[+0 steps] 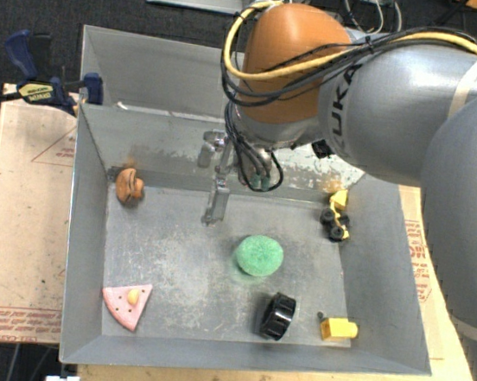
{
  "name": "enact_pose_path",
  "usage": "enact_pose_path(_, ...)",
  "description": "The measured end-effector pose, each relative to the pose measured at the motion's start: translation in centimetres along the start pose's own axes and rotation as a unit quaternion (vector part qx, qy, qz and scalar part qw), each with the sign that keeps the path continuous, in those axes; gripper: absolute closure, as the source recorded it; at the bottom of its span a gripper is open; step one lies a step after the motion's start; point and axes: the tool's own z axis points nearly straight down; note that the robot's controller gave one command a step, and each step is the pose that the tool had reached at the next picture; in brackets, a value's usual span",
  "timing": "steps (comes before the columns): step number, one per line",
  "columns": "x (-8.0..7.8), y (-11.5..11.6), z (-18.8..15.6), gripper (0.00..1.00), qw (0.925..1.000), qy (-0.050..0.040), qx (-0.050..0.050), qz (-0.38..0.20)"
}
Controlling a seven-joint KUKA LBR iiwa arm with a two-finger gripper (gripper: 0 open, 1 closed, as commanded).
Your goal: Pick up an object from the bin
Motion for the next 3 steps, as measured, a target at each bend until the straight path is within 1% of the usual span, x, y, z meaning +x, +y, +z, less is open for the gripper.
enact_pose_path(1,-0.2,-0.1,-0.5,0.0,1.0,-0.0042,-0.001,0.001)
enact_pose_path(2,0.1,-3.3,3.4,0.0,0.9991,-0.0055,0.0,-0.042)
enact_pose_path(3,1.8,-4.1,5.3,0.0,1.0,-0.0028,0.0,-0.004)
